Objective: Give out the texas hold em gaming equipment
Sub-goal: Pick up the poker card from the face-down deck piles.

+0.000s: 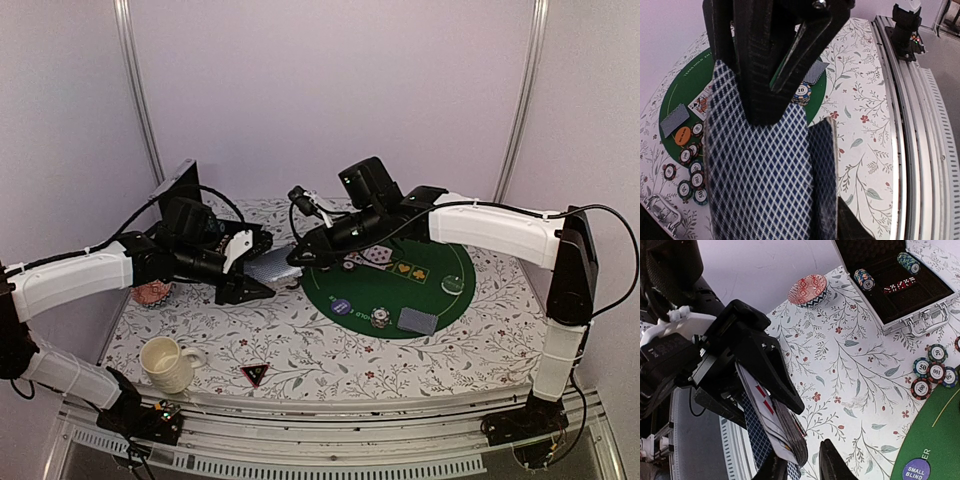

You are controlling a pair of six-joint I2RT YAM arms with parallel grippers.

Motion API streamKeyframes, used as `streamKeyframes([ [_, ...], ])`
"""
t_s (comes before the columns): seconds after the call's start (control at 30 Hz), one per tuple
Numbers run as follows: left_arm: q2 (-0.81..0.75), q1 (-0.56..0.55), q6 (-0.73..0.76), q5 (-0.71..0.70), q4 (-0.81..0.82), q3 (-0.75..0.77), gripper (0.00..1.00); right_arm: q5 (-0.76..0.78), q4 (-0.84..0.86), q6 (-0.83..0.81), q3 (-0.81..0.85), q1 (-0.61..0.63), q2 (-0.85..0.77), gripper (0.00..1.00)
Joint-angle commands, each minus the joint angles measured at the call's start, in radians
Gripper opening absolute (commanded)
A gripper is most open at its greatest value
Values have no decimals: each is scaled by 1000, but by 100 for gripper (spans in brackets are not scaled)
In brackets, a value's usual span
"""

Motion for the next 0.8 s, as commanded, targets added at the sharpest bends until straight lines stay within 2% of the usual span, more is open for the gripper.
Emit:
streamKeyframes([
  [0.0, -2, -4, 1, 11, 21, 20, 38, 2, -12, -10, -10, 4, -18, 20],
  [0.1, -3, -4, 1, 10, 21, 20, 38, 5, -24, -11, -10, 4, -28, 12],
  [0.23, -2, -4, 1, 10, 22, 19, 38, 14, -44, -13, -11, 2, -40, 5],
  [0.77, -5, -4, 1, 7, 22, 18, 38, 53, -103, -32, -21, -10, -87, 2],
])
